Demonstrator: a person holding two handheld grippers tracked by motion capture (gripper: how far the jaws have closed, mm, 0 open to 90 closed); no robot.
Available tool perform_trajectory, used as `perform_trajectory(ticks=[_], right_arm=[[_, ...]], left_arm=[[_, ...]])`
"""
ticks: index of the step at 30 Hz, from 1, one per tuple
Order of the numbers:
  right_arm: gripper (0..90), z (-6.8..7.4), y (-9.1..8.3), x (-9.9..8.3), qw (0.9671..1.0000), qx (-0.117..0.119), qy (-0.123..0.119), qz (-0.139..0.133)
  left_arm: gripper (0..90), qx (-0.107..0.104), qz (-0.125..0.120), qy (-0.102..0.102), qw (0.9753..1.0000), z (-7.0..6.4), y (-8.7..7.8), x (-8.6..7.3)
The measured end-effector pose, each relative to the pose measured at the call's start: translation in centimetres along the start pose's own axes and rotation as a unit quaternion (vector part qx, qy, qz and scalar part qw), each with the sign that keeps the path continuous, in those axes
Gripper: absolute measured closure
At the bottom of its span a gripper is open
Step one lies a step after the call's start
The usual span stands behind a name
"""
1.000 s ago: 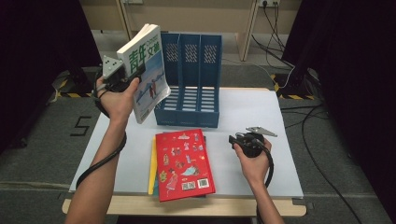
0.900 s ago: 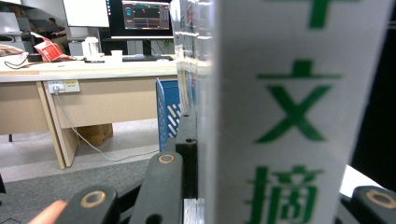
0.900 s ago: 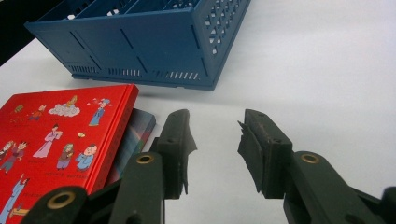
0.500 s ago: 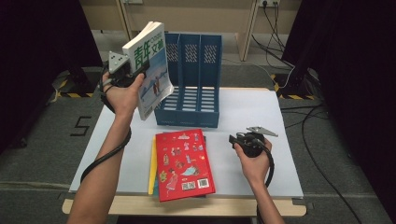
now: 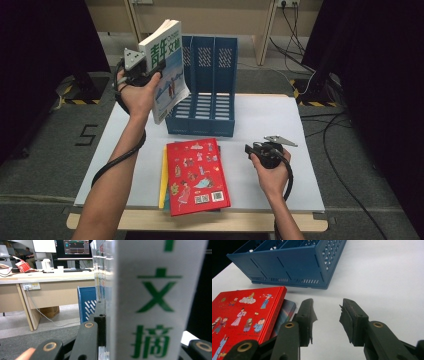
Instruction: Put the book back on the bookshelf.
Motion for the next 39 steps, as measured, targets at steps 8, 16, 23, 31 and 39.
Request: perform_trajectory(ticks=[8, 16, 23, 31, 39], right_arm=[[61.7, -0.1, 0.0, 0.0, 1.0, 0.0, 0.002, 0.0], [61.7, -0.1, 0.0, -0.1, 1.0, 0.001, 0.002, 0.002], [61.7, 0.0, 0.1, -0.1, 1.0, 0.001, 0.002, 0.0], [61.8, 0.1, 0.0, -0.1, 1.0, 0.003, 0.002, 0.0], [61.7, 0.1, -0.1, -0.2, 1.0, 0.001, -0.002, -0.003]], left_arm=[[73.7, 0.009, 0.006, 0.001, 0.9999, 0.3, 1.2, -0.1], [73.7, 0.015, 0.005, -0.008, 0.9999, 0.6, 2.3, -0.4], [73.7, 0.024, 0.01, -0.013, 0.9996, 0.9, 3.5, -0.7], [73.7, 0.025, 0.011, 0.004, 0.9996, 1.2, 4.6, -1.0], [73.7, 0.03, 0.007, 0.001, 0.9995, 1.3, 5.8, -1.9]])
Point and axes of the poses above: each handheld gripper's, and its own axes: y roughly forward along the jaws, x roughly out of its top, z roughly to its left, the point moved 8 cm from there along y, roughly forward along the jaws, and after that the axes turned 13 degrees about -x, right-handed, at the moved point
